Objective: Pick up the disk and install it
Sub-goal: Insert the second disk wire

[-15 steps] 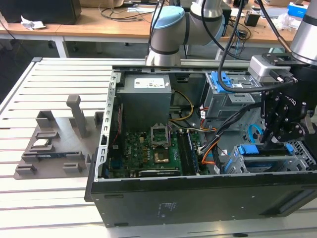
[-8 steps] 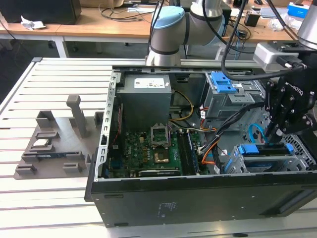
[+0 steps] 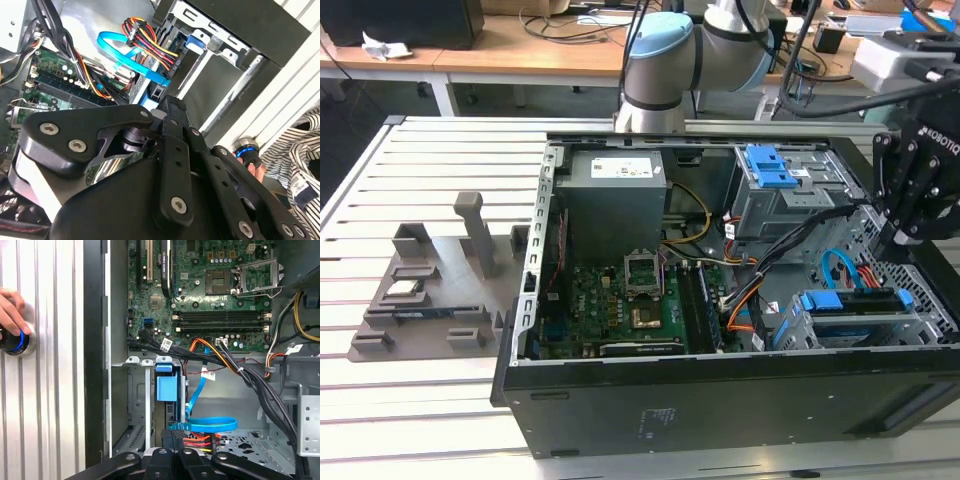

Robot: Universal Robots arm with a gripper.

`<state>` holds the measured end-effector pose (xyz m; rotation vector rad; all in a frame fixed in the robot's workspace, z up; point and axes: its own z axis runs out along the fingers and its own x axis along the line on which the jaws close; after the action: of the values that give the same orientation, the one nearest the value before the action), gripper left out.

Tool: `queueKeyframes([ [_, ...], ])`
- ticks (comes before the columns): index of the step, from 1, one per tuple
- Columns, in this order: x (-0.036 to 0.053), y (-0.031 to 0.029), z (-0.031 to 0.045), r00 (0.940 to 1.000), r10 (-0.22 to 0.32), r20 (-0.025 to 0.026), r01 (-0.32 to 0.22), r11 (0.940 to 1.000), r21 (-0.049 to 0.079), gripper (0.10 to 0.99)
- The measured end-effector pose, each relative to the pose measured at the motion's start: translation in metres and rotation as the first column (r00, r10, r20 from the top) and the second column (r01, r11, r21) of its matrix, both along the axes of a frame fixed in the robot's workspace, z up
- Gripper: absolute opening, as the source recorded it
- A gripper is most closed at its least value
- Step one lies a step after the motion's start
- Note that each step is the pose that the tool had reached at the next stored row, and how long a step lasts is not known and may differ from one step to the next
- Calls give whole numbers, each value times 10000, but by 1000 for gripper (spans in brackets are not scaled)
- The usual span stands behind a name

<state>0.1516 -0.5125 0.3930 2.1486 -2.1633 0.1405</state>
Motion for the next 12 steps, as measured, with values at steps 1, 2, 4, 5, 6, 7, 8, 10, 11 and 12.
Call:
queueKeyframes([
  [1,0,10,42,10000,0,0,0,10000,1,106],
  [2,0,11,66,10000,1,0,-1,10000,-2,106],
  [4,0,10,84,10000,0,0,0,10000,9,106],
  [5,0,11,92,10000,0,0,0,10000,10,106],
  [6,0,10,98,10000,0,0,0,10000,24,106],
  [7,0,11,98,10000,0,0,0,10000,31,106],
  [8,0,11,99,10000,0,0,0,10000,32,106],
  [10,0,11,99,10000,1,0,-1,10000,33,106],
  [11,0,11,99,10000,0,0,0,10000,34,106],
  [12,0,11,99,10000,0,0,0,10000,34,106],
])
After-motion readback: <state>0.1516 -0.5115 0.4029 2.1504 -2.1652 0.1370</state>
